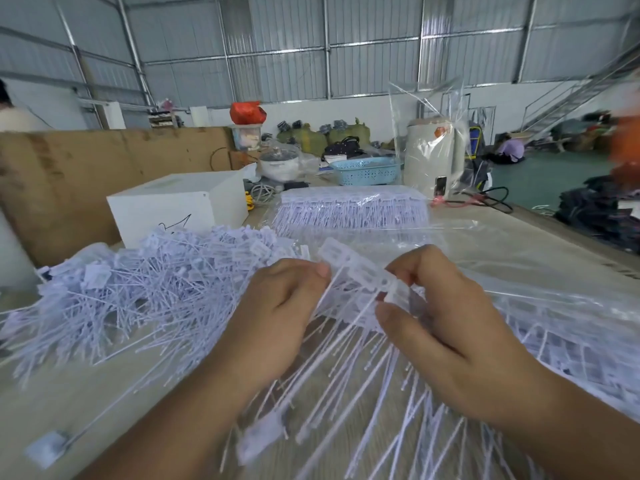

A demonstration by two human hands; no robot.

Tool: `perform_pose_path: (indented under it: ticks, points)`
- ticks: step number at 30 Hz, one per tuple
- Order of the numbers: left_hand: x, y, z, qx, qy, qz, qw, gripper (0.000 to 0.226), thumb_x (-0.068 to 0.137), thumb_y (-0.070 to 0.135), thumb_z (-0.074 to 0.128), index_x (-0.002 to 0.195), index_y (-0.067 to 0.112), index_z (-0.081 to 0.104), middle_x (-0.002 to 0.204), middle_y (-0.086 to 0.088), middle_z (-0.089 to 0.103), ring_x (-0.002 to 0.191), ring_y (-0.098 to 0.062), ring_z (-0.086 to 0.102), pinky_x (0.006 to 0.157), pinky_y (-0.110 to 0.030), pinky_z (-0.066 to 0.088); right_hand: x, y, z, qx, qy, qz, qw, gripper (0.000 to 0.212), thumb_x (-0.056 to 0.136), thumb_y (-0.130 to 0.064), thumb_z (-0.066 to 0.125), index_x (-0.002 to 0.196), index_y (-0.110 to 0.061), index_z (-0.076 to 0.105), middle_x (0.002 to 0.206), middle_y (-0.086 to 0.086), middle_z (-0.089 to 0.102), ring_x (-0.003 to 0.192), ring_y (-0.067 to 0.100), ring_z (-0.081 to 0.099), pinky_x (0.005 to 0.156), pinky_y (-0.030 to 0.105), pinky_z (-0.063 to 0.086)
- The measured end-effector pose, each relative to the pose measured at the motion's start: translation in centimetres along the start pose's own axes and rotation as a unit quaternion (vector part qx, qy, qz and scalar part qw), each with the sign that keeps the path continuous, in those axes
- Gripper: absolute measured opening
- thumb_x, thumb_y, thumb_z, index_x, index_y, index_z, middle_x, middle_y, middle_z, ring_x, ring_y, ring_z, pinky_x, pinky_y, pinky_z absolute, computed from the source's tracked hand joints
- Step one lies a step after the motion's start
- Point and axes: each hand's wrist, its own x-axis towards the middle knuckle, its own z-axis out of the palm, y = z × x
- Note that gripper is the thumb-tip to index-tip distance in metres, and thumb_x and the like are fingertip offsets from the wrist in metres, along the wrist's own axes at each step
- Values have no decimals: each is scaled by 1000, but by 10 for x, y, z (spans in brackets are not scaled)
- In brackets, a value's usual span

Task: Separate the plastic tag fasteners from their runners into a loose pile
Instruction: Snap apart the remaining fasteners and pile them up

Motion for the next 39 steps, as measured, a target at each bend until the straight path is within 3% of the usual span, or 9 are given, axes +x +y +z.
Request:
perform_pose_path:
  ticks: [4,10,13,16,21,26,30,35,39]
  points:
    - [-4,4,-1,-73,-9,-37,997,53,88,71,38,87,29,69,99,12,68,87,8,61,74,-6,40,2,1,2,-24,-28,-13,999,19,94,-47,48,90,-30,40,72,-9,48,58,9,44,52,18,28]
    - [-6,-6,7,26,-65,-4,998,64,92,69,33,79,15,63,84,1,66,81,-13,61,80,-26,46,6,7,5,-73,-76,8,994,20,95,-37,56,85,-34,40,74,-17,52,55,12,47,49,24,32]
    - [-4,-10,9,32,-21,27,999,37,98,47,45,65,36,57,69,23,58,71,5,55,66,-10,37,5,11,8,-75,-103,37,991,14,95,-38,55,90,-35,42,76,-15,54,55,11,49,47,22,32]
    - [-1,-13,7,49,-5,43,998,26,93,41,49,82,30,70,85,20,62,88,3,58,75,-10,38,6,16,10,-92,-149,79,981,15,94,-41,55,100,-36,42,70,-9,51,54,8,52,47,24,35]
    - [5,-12,-14,312,-66,65,945,46,86,63,39,99,32,70,110,19,55,110,-7,43,98,-36,34,7,26,14,-141,-227,127,955,36,96,-48,48,130,-39,37,93,-13,52,63,1,50,58,23,40]
    - [12,-1,-53,346,36,-42,937,66,72,84,28,64,22,49,63,8,52,64,-12,51,59,-30,33,9,33,13,-183,-241,138,943,49,99,-50,42,145,-34,31,129,-7,50,107,10,54,87,28,45]
    - [16,-13,-76,438,-104,-180,874,63,81,71,49,54,15,43,55,0,47,54,-18,50,58,-28,38,8,33,16,-189,-250,145,938,47,99,-51,41,143,-33,34,131,-6,50,112,12,53,92,31,45]
    - [16,-22,-71,459,-202,-210,839,52,80,48,65,52,17,33,50,3,31,45,-17,32,54,-26,28,6,32,15,-192,-238,139,942,47,99,-48,43,144,-34,35,134,-8,50,115,9,54,92,27,43]
    - [15,-25,-65,453,-201,-208,844,41,80,23,61,55,18,29,52,2,24,47,-19,25,55,-29,24,4,33,17,-177,-217,132,951,36,98,-45,46,131,-32,45,104,-13,55,79,-4,53,70,23,42]
